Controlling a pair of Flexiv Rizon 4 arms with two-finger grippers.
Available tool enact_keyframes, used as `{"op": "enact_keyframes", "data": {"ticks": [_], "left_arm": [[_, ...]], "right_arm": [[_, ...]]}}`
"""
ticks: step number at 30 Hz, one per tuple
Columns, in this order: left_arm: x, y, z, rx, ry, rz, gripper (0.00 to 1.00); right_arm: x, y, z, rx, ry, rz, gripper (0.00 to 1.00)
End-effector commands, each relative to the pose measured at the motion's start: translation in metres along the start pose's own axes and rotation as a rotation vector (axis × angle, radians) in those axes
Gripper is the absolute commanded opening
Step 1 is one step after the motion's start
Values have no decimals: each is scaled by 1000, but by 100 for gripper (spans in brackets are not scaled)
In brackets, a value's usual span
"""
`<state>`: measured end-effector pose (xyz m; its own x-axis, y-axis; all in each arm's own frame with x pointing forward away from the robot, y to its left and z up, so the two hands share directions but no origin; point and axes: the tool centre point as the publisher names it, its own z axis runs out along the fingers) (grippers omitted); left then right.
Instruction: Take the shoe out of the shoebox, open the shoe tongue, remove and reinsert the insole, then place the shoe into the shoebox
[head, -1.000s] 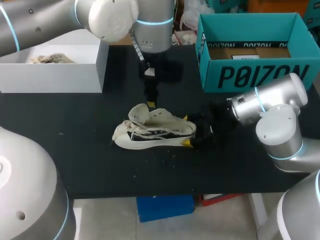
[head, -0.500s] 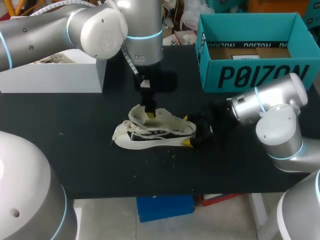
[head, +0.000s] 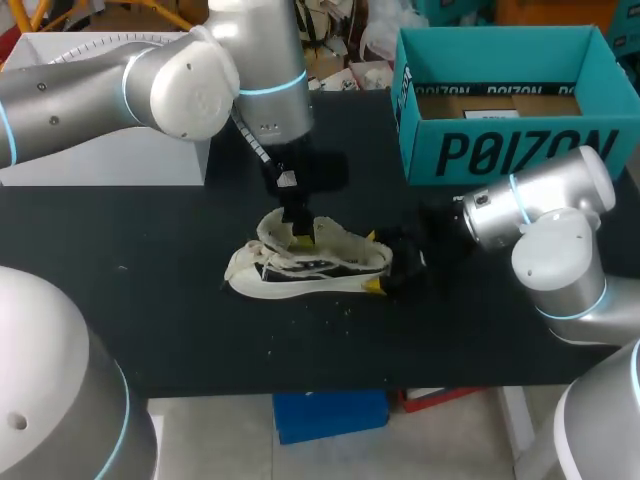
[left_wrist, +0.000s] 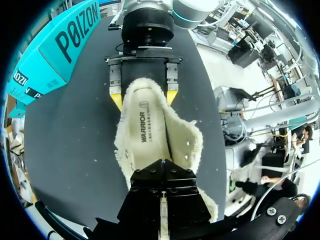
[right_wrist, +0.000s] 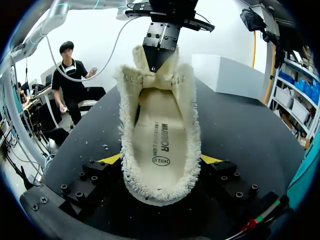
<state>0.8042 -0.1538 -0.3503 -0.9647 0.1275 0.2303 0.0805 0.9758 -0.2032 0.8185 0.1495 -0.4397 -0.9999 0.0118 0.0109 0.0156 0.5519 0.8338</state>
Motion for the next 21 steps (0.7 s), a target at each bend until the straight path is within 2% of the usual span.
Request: {"op": "enact_keyframes", "data": {"ticks": [1, 21], "left_arm": [[-2, -4, 9, 6, 12, 2, 0], [0, -18, 47, 8, 69, -28, 0]], "right_arm": [[-1, -4, 4, 2, -1, 2, 0], [-1, -4, 4, 2, -1, 2, 0]]}}
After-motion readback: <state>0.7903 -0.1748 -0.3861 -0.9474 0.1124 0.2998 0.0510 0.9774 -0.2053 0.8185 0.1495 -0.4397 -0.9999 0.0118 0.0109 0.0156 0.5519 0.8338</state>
